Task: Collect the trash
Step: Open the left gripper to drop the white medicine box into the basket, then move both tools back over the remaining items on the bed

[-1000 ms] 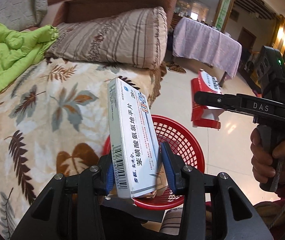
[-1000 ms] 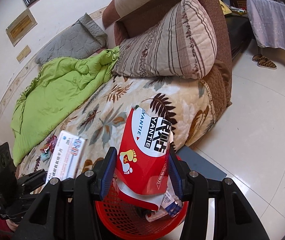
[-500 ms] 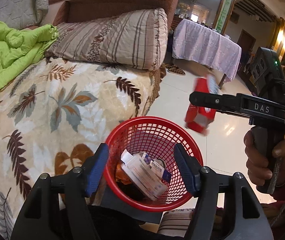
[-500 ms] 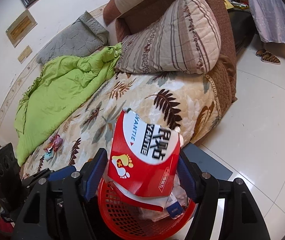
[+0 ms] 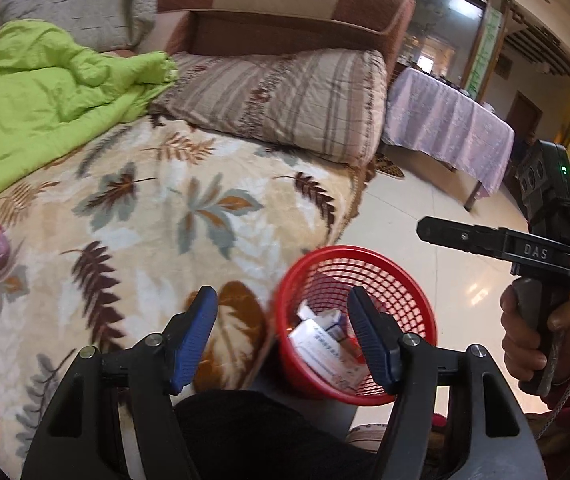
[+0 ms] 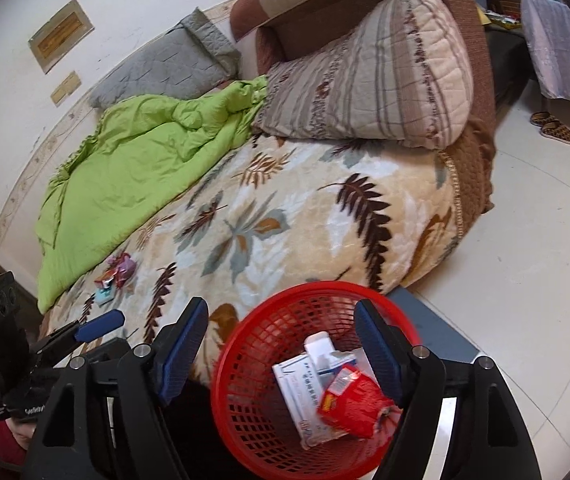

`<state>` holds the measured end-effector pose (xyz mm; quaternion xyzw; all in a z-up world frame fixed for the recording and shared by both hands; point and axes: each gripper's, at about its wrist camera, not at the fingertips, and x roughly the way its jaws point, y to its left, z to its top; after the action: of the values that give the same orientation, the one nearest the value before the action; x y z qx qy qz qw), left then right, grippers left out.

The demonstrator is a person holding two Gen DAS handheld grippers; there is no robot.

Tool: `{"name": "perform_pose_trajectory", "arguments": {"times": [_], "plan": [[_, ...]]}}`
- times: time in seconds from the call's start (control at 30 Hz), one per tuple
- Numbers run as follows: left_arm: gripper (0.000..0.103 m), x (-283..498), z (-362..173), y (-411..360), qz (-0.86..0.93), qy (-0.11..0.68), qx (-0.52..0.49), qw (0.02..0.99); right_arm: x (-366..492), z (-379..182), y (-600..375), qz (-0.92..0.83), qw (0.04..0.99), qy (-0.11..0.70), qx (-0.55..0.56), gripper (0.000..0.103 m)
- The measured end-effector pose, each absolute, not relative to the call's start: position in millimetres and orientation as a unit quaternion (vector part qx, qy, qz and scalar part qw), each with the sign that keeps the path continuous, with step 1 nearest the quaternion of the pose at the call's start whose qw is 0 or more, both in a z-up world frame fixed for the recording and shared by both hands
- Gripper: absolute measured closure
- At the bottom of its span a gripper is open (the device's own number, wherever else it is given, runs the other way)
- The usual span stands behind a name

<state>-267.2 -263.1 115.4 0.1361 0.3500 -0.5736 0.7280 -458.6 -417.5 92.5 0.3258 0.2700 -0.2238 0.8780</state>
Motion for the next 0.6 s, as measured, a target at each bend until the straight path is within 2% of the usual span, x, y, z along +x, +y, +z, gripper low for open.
{"name": "perform_pose_trajectory", "arguments": {"times": [0.6], "plan": [[0.036,-170,110,-144,-0.437,0.366,0.058,0.82,-334,95,-345,-0.092,0.907,0.302,0.28,0.024]]}}
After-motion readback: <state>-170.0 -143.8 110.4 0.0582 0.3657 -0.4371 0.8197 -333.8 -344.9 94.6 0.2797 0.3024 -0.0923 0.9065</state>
